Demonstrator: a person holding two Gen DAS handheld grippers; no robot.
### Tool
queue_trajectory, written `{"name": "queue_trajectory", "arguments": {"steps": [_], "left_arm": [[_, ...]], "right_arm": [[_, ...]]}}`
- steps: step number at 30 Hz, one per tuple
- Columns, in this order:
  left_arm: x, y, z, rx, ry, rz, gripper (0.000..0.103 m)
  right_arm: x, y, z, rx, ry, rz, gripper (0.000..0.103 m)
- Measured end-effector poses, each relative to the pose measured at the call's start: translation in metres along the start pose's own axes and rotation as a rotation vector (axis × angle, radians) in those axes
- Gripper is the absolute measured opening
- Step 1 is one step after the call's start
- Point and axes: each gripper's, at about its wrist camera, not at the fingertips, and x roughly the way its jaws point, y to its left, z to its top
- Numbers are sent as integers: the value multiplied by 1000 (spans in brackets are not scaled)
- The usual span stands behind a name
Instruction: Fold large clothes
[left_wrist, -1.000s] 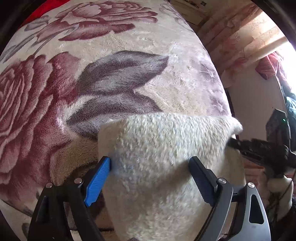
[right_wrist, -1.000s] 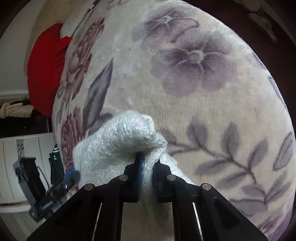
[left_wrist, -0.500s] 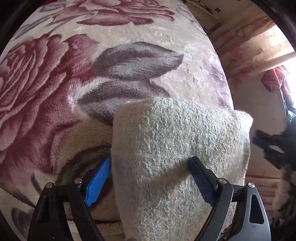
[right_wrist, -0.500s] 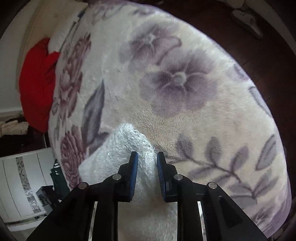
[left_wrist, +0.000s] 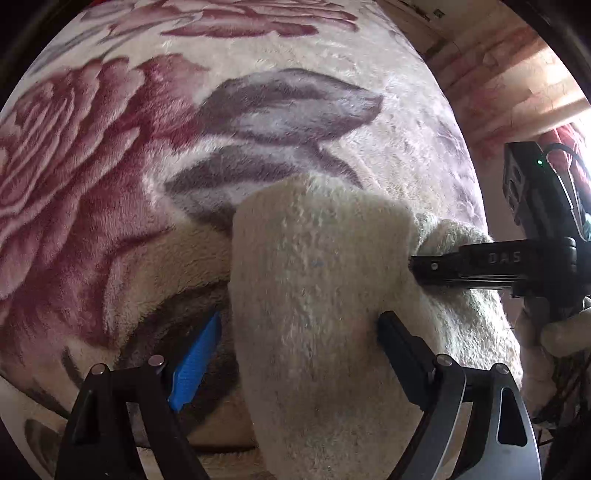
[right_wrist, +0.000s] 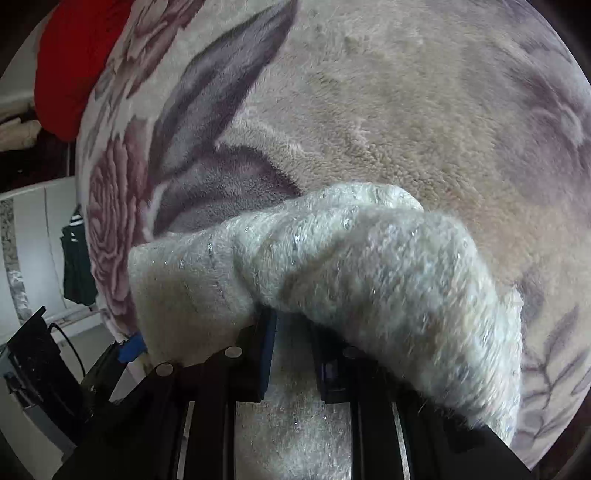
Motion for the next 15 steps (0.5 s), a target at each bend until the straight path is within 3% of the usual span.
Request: {"name": "queue_trajectory", "arguments": {"steps": [4,7,9,10,12,14,15], "left_arm": [[-9,7,-1,-47,-2,-37,87],[-26,-2,-8,-12,-26,-20,87],[-33,-7,-16,31,-40,0,87],[-35,-8,-20,43,-42,6,87],[-35,-7,-30,51,-34,9,87],[-33,-4,-39,43,-19,5,87],[-33,-1,-43,37,-6,-12,87]], "right_arm": [[-3,26,1,-59,28,-114,19],[-56,37,-26,-66,-28,-65,24],[-90,34,-63,-89,-96,-21,51],[-97,29,-83,-93,-107,-24,56],[-86,8,-119,-67,-70,-4,60],[-41,-28,-147,-26,38,42,59],[-24,-43,-157,9,36,62,59]]}}
